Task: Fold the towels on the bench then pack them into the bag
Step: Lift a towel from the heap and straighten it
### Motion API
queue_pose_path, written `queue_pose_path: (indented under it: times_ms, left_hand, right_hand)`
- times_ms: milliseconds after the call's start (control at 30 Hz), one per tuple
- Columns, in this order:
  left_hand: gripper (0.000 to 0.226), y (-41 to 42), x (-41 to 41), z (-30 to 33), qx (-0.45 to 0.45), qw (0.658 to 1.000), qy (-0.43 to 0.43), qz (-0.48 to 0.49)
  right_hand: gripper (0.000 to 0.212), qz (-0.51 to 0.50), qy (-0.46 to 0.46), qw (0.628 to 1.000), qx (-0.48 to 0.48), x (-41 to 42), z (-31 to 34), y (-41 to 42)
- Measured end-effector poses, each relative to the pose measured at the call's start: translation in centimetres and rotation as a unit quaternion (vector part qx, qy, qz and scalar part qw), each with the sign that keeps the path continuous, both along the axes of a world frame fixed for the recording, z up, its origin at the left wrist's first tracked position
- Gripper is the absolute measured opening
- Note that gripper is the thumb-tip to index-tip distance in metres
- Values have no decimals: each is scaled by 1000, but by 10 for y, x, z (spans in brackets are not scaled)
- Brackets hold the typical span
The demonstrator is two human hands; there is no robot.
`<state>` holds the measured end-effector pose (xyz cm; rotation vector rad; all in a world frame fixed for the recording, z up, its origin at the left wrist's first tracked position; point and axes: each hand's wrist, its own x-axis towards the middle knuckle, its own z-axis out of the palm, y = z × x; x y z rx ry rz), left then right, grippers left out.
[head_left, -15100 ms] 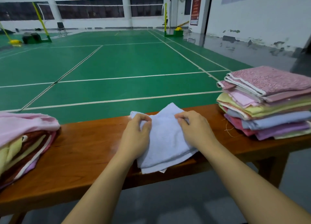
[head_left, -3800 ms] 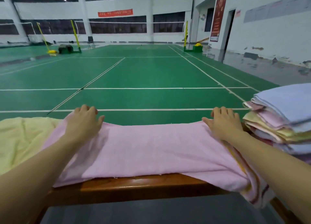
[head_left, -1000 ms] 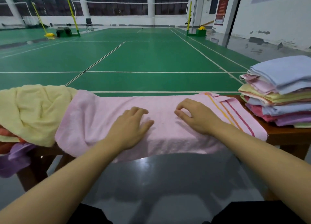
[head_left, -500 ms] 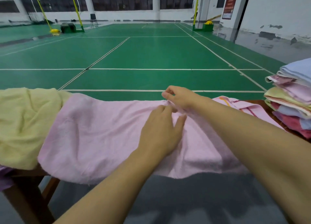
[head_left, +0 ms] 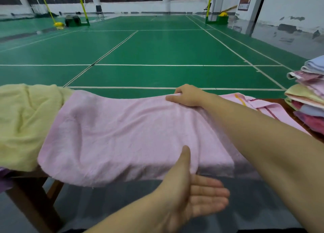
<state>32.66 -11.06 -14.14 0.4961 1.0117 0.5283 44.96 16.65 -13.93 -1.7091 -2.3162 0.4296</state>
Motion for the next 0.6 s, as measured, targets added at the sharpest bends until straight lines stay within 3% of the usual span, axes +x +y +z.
queue_pose_path:
  times_ms: [133, 233, 300, 433, 600]
  left_hand:
    - [86, -7, 1, -26, -2, 992, 84, 97]
    - [58, -8, 7, -34, 38, 977, 71, 198]
    - [56, -10, 10, -39, 55, 968, 68, 234]
    - [55, -16, 12, -44, 90, 956, 79, 269]
    - [36, -13, 8, -38, 168, 937, 119, 281]
  right_hand:
    - [58, -10, 19, 1000, 18, -2, -2, -1]
    - [53, -11, 27, 999, 40, -4, -2, -4]
    - [46, -14, 50, 997, 59, -4, 0, -7]
    - [45, -41, 147, 987, 49, -2, 9, -12]
    - [53, -42, 258, 965, -8, 3, 22, -21]
